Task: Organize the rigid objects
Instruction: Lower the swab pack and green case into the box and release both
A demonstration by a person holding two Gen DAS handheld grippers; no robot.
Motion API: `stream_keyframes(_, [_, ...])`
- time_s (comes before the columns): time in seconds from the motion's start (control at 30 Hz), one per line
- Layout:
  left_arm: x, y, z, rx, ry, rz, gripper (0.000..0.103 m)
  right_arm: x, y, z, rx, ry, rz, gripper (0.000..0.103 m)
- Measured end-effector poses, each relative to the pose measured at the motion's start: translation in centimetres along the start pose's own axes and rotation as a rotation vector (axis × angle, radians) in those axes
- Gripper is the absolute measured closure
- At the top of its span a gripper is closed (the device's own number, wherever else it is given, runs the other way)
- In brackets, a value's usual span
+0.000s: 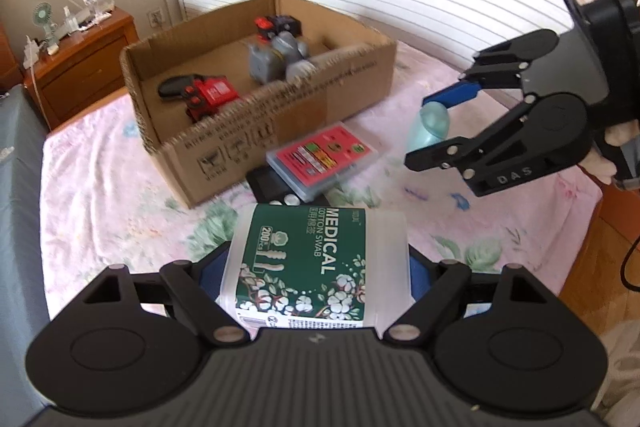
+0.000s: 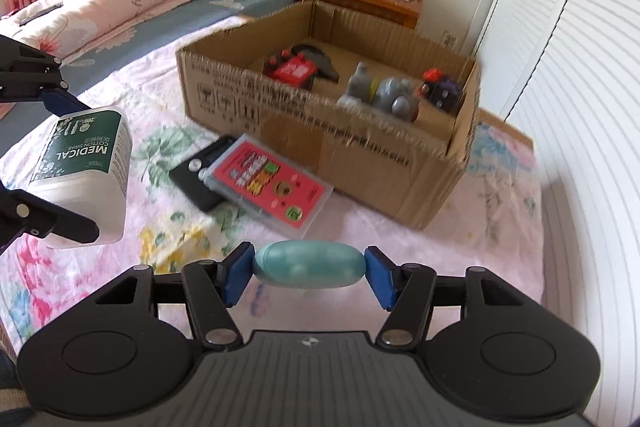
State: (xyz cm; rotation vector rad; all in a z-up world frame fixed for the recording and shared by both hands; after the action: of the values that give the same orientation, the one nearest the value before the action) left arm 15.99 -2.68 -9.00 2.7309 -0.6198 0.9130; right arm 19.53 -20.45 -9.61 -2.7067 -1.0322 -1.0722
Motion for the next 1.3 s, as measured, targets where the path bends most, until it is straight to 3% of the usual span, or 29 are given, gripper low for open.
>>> stream_keyframes(0.3, [3.8,-1.5,-1.2,0.035,0.066,0.004,0.019,3.1,1.8,-1.3,-0.031,0.055,-0.008,0.038])
stream_keyframes(0.53, [7.9,-3.3,-1.3,0.075,0.113,0.003,0.019,7.4,5.3,-2.0,-0.082,0.122,0.037,0.038])
stream_keyframes(0.77, [12.4,-6.0,0.5,0.095,0.125,-0.065,0.019,10.1,8.4,1.6,-0.118,0.101,0.102,0.038])
stream_keyframes(1.0, [16.1,-7.7,3.0,0.126,0.124,-0.092,0.019,9.9,9.6,4.5,-0.114,0.065,0.153,0.037])
stream_keyframes(1.03, [16.6,-7.8,3.4,0.121,0.123,-0.095,0.019,9.9,9.6,4.6,-0.112,0.074,0.157,0.035])
stream_keyframes(1.17, [18.1,-7.8,5.0,0.12,0.107,-0.091,0.019,9.7,9.7,3.7,-0.096,0.118,0.198,0.01])
stream_keyframes(1.3, [19.4,-7.7,6.8,0.119,0.093,-0.096,0.019,8.7,9.4,2.4,-0.103,0.132,0.217,0.0])
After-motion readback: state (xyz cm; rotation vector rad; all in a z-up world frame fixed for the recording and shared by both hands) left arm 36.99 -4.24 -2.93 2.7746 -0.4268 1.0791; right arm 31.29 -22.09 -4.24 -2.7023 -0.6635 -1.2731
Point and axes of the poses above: each gripper's, at about its wrist camera, not at the fingertips, and z roughly the way its jaws point, y to its right, x to its top, the point moved 8 cm from there along z, roughly the way its jaws point, and after that the axes turned 6 degrees about -z, right-handed, at the moved point
